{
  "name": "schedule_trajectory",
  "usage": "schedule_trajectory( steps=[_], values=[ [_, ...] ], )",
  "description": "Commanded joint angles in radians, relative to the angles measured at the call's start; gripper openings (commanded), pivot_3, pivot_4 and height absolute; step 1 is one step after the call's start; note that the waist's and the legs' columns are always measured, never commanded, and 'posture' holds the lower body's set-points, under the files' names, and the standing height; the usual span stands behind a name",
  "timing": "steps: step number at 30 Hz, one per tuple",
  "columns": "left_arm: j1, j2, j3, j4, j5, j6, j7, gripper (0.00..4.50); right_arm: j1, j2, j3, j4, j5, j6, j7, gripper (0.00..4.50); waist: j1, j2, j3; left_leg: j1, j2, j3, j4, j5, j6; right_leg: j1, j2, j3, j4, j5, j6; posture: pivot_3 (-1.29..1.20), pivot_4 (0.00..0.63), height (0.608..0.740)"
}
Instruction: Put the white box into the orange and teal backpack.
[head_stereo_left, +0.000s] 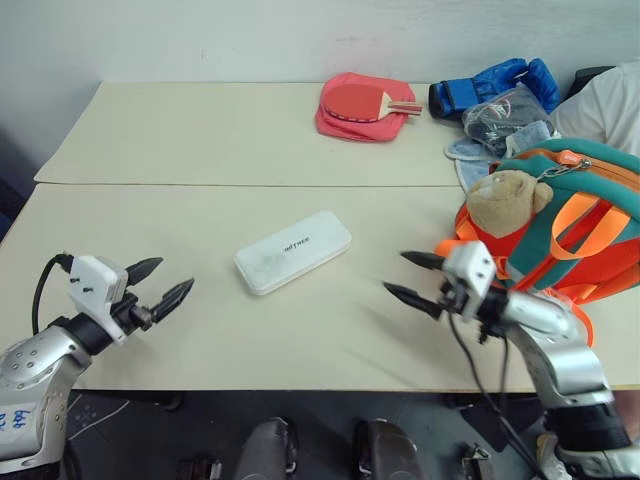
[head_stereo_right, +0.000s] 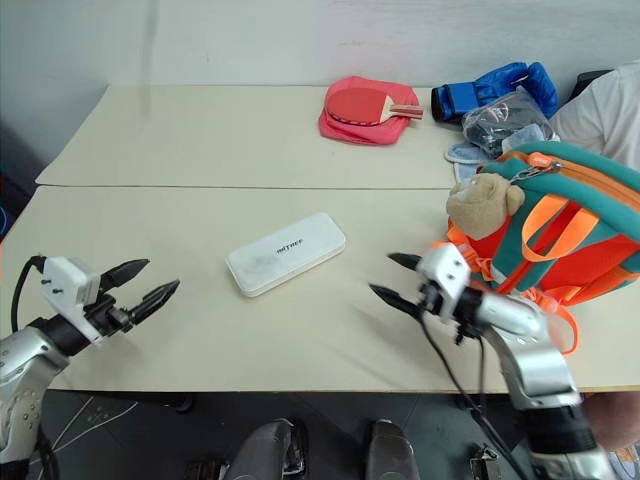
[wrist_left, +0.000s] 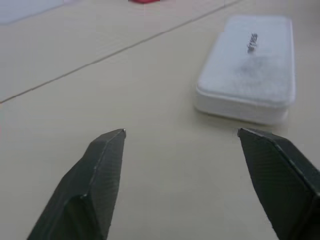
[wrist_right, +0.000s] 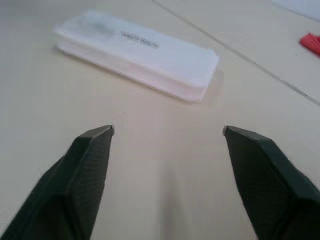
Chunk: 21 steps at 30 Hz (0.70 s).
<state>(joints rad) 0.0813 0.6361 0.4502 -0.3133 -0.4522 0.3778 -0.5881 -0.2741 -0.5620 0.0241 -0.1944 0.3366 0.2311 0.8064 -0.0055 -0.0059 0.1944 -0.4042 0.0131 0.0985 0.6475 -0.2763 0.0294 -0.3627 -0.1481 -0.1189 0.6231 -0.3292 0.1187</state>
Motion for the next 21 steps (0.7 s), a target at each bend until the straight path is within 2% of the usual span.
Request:
schedule_trajectory(
  steps=[1, 4, 7, 9, 13, 21],
  values=[
    [-0.012, -0.023, -0.028, -0.074, 0.032, 0.111, 0.129, 2.42, -0.101, 0.081, 0.051, 0.007, -0.142, 0.078, -0.207, 2.19, 0.001, 0.000, 0.000, 0.000, 0.000, 0.000, 0.000, 0.000, 0.000, 0.000, 0.000, 0.000, 0.002, 0.000, 0.000, 0.00, 0.150, 0.740],
    [-0.005, -0.052, -0.073, -0.088, 0.092, 0.143, 0.210, 1.47, -0.179, 0.173, 0.093, 0.089, -0.256, 0.115, -0.361, 1.14, 0.003, -0.001, -0.001, -0.001, -0.001, 0.002, 0.000, 0.001, 0.003, -0.001, 0.001, 0.001, 0.002, 0.000, 0.000, 0.00, 0.150, 0.740],
    [-0.002, -0.100, -0.104, -0.106, 0.118, 0.165, 0.267, 0.51, -0.236, 0.250, 0.127, 0.176, -0.311, 0.136, -0.430, 0.10, 0.002, -0.001, -0.001, -0.003, -0.001, 0.005, 0.000, 0.002, 0.005, -0.004, 0.002, 0.001, 0.003, 0.000, 0.000, 0.00, 0.150, 0.740],
    [-0.017, -0.154, -0.114, -0.125, 0.096, 0.195, 0.302, 0.01, -0.275, 0.304, 0.153, 0.255, -0.322, 0.140, -0.442, 0.00, -0.001, -0.001, -0.001, -0.003, -0.001, 0.008, 0.000, 0.003, 0.005, -0.006, 0.002, 0.002, 0.005, 0.000, 0.000, 0.00, 0.150, 0.740],
    [-0.054, -0.222, -0.167, -0.165, 0.110, 0.244, 0.365, 0.01, -0.360, 0.374, 0.172, 0.416, -0.369, 0.091, -0.488, 0.00, -0.008, -0.002, -0.001, -0.003, 0.000, 0.010, 0.000, 0.003, 0.005, -0.009, 0.003, 0.002, 0.007, 0.000, 0.000, 0.00, 0.150, 0.740],
    [-0.102, -0.241, -0.236, -0.219, 0.141, 0.354, 0.429, 0.01, -0.433, 0.402, 0.170, 0.603, -0.399, -0.006, -0.489, 0.00, -0.026, -0.002, -0.001, -0.003, 0.000, 0.014, -0.001, 0.003, 0.006, -0.011, 0.008, 0.006, 0.008, 0.000, 0.000, 0.00, 0.150, 0.740]
  ],
)
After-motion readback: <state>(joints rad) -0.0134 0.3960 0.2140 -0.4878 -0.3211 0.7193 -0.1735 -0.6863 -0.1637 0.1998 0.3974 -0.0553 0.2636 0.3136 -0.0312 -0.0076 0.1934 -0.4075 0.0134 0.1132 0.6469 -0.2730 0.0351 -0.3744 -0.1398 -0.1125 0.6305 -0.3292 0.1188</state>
